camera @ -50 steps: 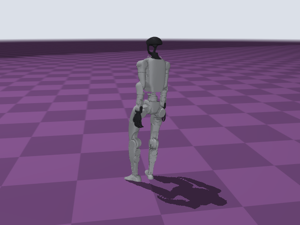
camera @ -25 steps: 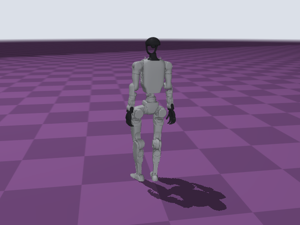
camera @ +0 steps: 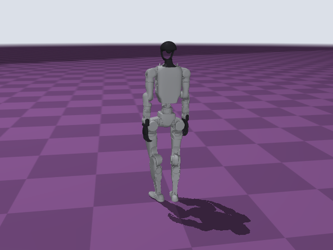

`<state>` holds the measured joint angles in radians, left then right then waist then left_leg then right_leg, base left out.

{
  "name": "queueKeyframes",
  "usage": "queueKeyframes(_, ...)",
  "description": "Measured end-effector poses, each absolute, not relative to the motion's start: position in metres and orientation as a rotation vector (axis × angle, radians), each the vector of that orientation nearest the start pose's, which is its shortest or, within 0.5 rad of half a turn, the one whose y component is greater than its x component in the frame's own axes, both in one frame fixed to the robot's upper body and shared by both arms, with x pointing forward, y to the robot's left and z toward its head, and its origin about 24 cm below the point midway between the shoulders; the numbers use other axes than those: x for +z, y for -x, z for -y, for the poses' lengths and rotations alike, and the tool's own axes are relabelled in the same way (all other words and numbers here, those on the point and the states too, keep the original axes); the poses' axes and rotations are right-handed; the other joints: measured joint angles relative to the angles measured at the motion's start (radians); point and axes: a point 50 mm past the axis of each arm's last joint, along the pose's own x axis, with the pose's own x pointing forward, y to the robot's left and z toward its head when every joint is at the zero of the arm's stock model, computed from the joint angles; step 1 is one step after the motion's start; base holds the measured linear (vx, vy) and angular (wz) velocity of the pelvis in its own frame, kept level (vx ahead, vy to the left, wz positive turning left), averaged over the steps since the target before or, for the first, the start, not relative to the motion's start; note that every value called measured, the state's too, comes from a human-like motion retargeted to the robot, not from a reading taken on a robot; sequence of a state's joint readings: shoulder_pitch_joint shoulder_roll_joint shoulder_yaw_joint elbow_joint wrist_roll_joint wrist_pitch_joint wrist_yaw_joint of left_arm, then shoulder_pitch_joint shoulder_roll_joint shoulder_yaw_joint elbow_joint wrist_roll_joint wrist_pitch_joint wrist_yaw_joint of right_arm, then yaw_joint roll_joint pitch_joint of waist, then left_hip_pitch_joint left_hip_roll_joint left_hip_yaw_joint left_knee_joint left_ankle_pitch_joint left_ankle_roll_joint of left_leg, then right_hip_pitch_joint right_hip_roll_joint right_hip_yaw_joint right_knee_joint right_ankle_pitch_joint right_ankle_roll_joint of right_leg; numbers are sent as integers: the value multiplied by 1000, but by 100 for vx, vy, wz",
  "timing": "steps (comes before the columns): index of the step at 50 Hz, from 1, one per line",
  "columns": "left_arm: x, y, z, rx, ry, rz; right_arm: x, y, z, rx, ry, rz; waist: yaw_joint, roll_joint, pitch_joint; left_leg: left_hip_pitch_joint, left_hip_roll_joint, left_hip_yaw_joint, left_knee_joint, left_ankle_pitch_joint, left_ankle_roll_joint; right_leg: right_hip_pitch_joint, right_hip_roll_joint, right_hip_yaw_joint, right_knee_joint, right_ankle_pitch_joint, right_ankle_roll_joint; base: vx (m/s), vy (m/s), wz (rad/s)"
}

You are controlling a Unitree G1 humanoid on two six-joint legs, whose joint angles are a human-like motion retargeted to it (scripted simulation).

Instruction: Upper body actions

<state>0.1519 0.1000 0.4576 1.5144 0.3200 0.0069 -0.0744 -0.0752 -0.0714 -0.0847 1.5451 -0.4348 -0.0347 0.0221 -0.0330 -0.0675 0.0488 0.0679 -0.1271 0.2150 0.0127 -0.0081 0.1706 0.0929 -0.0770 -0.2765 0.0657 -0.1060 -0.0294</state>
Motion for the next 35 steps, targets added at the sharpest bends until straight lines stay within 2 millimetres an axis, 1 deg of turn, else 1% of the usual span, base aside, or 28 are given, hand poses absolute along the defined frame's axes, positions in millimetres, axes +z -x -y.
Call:
queueKeyframes(7, -177, 45, -196, 188, 74, -1661, -179, -44, 180, 227, 339, -1457, -12, -2, 18, 15, 4, 59, -14, -26, 7, -34, -5, 47, 35, 17, 15, -2, 2, -37)
queueKeyframes(10, -177, 43, -197, 198, 79, -1650, -179, -46, 181, 231, 354, -1453, -14, -1, 28, 15, 14, 104, -22, -41, 8, -69, 6, 95, 59, 34, 13, -12, -1, -95)
queueKeyframes(13, -177, 44, -200, 206, 80, -1653, -179, -52, 179, 246, 367, -1430, -9, -1, 38, 21, 27, 184, -38, -58, 6, -109, 25, 160, 86, 43, 5, -16, -4, -145)
queueKeyframes(15, -176, 46, -201, 206, 76, -1667, -178, -55, 177, 261, 372, -1413, -18, 1, 48, 29, 42, 236, -46, -71, 2, -128, 37, 181, 99, 35, -13, -18, -6, -149)
queueKeyframes(17, -175, 49, -203, 204, 70, -1682, -179, -55, 176, 268, 375, -1403, -28, 7, 55, 34, 58, 276, -49, -83, -2, -129, 31, 118, 98, 11, -35, -18, -7, -139)
queueKeyframes(20, -175, 49, -204, 198, 58, -1693, -179, -54, 175, 273, 382, -1396, -29, 10, 61, 45, 76, 341, -55, -104, -10, -126, 14, 12, 89, -31, -52, -19, -7, -160)
queueKeyframes(24, -175, 45, -206, 200, 50, -1677, -179, -46, 179, 266, 396, -1420, -25, 11, 51, 54, 97, 431, -60, -132, -27, -111, -17, -174, 66, -74, -53, -18, -9, -170)
queueKeyframes(29, -176, 35, -209, 206, 45, -1645, -179, -31, 185, 221, 385, -1479, -37, 10, 36, 63, 117, 522, -58, -161, -52, -56, -56, -480, 34, -81, -12, -19, -14, -149)
queueKeyframes(33, -176, 20, -216, 203, 15, -1611, -179, -17, 191, 148, 366, -1519, -41, 4, 25, 73, 122, 578, -54, -179, -73, 1, -64, -712, -6, -67, 30, -15, -14, -119)
queueKeyframes(35, -176, 12, -218, 200, 0, -1590, -178, -9, 193, 117, 353, -1546, -39, -2, 17, 77, 119, 595, -53, -186, -84, 20, -59, -798, -35, -41, 34, -12, -16, -101)
